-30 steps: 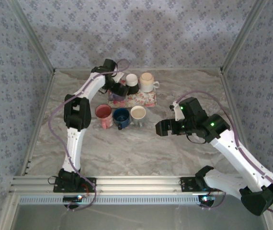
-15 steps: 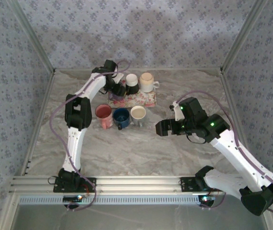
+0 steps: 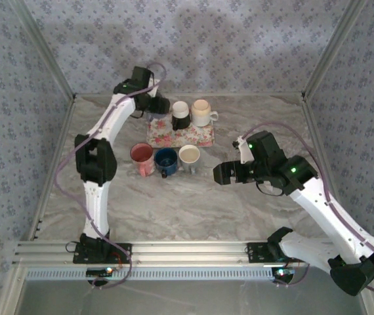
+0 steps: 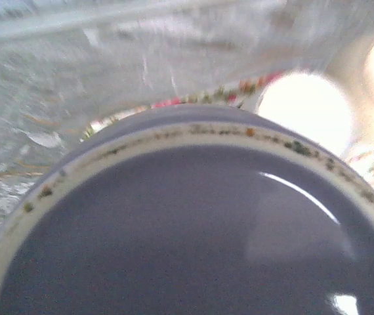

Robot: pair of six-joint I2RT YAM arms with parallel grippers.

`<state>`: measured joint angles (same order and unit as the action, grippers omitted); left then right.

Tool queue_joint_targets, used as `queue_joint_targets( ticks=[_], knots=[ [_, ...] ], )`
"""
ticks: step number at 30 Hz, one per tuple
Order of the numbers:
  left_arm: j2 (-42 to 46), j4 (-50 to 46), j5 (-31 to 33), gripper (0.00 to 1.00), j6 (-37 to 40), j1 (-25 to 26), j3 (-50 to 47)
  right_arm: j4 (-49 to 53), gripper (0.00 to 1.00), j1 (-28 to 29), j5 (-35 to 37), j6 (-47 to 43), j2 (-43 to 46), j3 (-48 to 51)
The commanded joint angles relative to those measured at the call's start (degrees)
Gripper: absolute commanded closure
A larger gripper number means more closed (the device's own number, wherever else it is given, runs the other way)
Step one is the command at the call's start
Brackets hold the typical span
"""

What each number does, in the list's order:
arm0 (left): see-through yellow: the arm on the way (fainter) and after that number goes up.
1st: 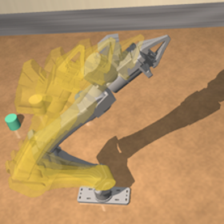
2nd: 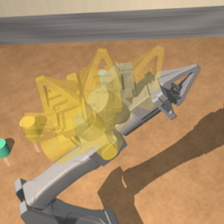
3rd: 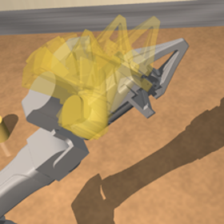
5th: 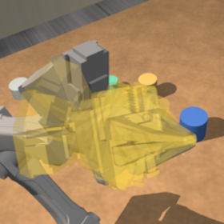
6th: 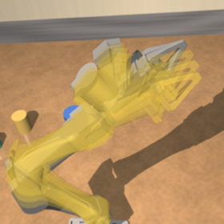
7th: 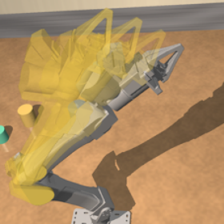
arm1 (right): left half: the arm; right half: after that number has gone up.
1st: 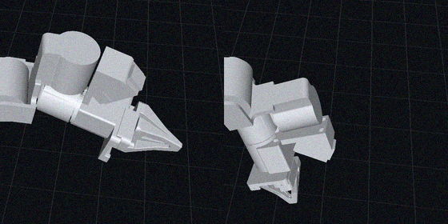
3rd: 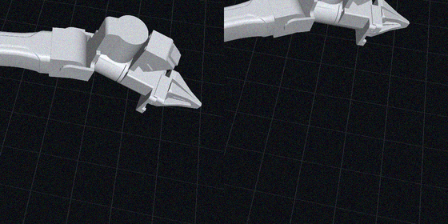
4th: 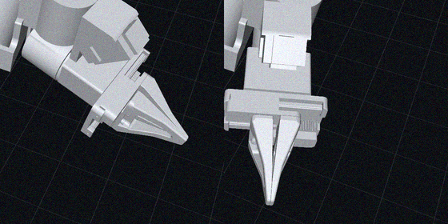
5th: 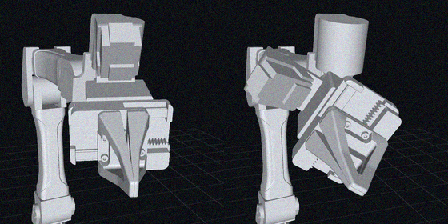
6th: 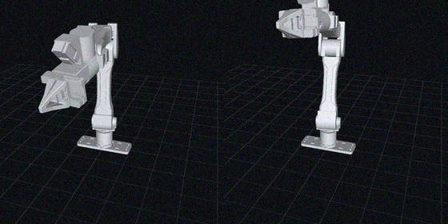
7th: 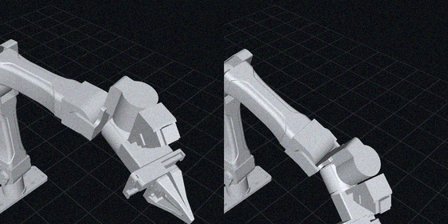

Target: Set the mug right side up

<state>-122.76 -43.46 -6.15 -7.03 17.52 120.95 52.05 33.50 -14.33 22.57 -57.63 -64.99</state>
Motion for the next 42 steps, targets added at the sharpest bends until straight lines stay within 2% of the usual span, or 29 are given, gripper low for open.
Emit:
queue_joint_targets(
  ticks=[1, 9, 12, 16, 20, 23, 25, 27, 31, 39, 42],
  knots=[
    [9.64, 9.99, -0.24, 0.63, -10.93, -0.79, -3.8, 0.01, 0.04, -0.59, 0.79, -2.05, 1.34, -2.78],
    [26.02, 32.78, -1.21, 0.64, -38.88, -0.11, -26.29, -1.43, 0.05, -2.45, 0.24, -4.01, 1.33, -10.5],
    [33.06, 44.06, 3.3, 0.65, -48.27, 3.24, -37.34, -3.47, 0.05, -2.29, 0.29, -3.29, 2.06, -10.95],
    [40.86, 51.9, 8.51, 0.66, -53.78, 8.71, -45.27, -6.32, 0.06, -2.3, 1.35, -1.82, 2.65, -10.86],
    [46.89, 55.61, 7.78, 0.66, -58.7, 11.2, -49.72, -10.22, 0.06, -2.09, 4.15, 4.29, 1.99, -10.56],
    [51.92, 60.31, 8.81, 0.66, -63.88, 12.54, -55.85, -20.69, 0.07, -3.0, -9.44, 5.12, 2.42, -8.51],
    [54.17, 62.58, 7.82, 0.67, -67.56, 13.06, -59.73, -30.22, 0.09, -4.33, -20.26, 10.63, 1.1, -6.43],
    [55.93, 63.94, 7.53, 0.69, -71.84, 13.34, -62.69, -40.7, 0.1, -5.77, -27.74, 18.34, -1.04, -3.93],
    [58.47, 66.26, 8.51, 0.72, -77.46, 14.71, -65.83, -58.95, 0.12, -6.29, -29.44, 31.19, -3.69, 2.08],
    [60.69, 64.11, 4.37, 0.72, -85.93, 14.79, -66.05, -72.34, 0.15, -5.46, -33.55, 41.61, -13.98, 2.68],
    [61.45, 63.95, 2.56, 0.72, -87.78, 14.79, -66.1, -74.29, 0.15, -4.53, -34.02, 43.14, -16.28, 3.27]
  ],
)
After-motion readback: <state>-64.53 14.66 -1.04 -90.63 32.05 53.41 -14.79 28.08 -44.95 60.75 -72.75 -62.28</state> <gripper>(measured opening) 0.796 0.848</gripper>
